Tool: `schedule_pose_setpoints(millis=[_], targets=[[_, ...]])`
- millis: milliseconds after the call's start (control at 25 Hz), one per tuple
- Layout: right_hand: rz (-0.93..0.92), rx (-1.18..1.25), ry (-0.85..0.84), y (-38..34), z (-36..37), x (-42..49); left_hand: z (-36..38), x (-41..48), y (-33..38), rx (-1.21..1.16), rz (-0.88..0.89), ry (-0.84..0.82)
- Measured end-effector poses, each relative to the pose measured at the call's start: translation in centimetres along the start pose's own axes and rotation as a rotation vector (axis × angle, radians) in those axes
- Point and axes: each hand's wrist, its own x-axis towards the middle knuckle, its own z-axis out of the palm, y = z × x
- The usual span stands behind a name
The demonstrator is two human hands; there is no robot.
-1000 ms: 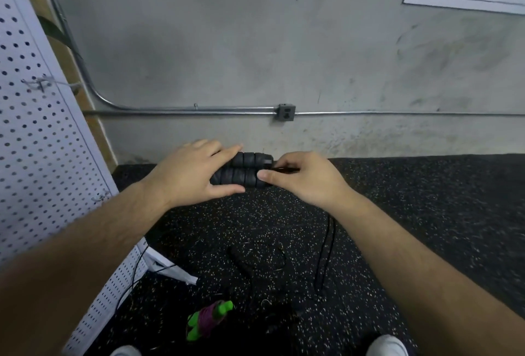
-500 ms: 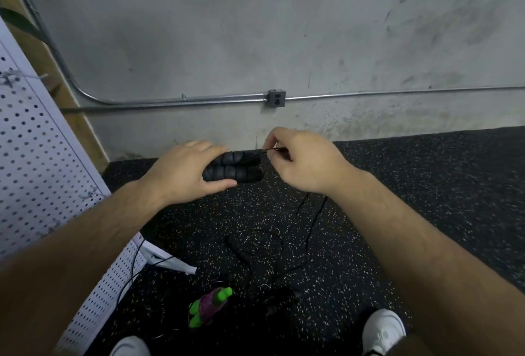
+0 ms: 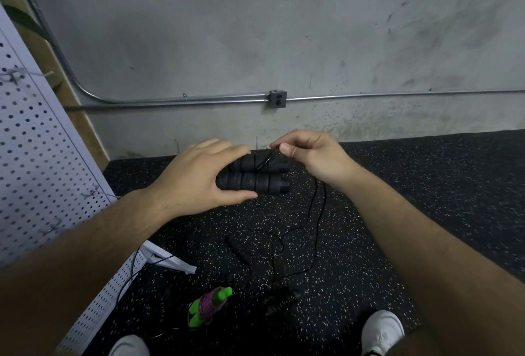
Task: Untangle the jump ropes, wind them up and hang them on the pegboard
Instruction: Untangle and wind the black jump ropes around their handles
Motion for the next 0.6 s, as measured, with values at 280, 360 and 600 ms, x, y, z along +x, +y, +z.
schedule_pose_setpoints(millis=[280,360,600], targets=[[0.2,-0.064,-0.244,3.2,7.0,-1.8,0.1,-0.2,-1.6,0.271,-0.146,0.134],[0.156,-0.234,-0.276,2.4,8.1,-2.4,0.3,-0.4,-3.0,0.328,-0.19,0.119],[-0.047,-0.701,-0.306,-4.4,6.2,-4.1,1.3,-1.0,-6.1,0.421,-0.148,0.023]])
